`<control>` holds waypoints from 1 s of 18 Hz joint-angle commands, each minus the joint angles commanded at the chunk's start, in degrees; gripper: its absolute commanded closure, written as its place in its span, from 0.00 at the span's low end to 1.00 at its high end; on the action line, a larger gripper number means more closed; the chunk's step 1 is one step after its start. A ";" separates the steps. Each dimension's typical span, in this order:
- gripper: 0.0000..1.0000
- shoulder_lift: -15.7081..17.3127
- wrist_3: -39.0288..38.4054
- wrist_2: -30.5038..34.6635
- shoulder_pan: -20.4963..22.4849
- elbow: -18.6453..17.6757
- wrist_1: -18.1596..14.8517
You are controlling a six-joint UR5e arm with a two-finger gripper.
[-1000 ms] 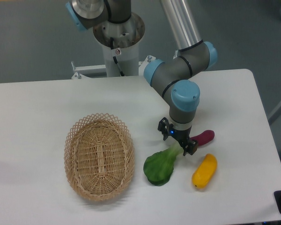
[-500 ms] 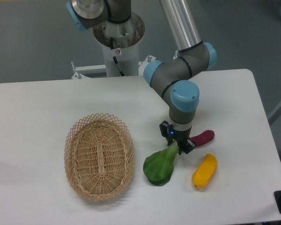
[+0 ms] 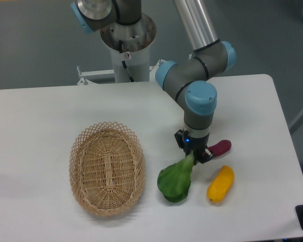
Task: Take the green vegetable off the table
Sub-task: 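Lift the gripped bok choy up off the table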
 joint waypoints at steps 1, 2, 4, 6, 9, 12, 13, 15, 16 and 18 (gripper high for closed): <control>0.65 0.61 0.00 -0.96 0.18 0.53 -0.18; 0.65 1.32 -0.09 -2.28 0.44 0.71 -0.18; 0.65 2.64 -0.26 -5.35 0.97 0.97 -0.09; 0.65 3.95 -0.96 -8.43 1.41 1.58 -0.18; 0.65 5.71 -1.49 -11.86 2.03 1.68 -0.70; 0.65 8.44 -5.43 -15.55 1.94 1.68 -1.06; 0.65 8.88 -6.49 -16.43 1.77 1.76 -1.06; 0.65 9.93 -7.73 -17.14 1.94 1.85 -1.06; 0.65 10.02 -7.82 -17.14 1.94 2.03 -1.06; 0.65 10.02 -7.91 -17.49 2.03 2.55 -1.06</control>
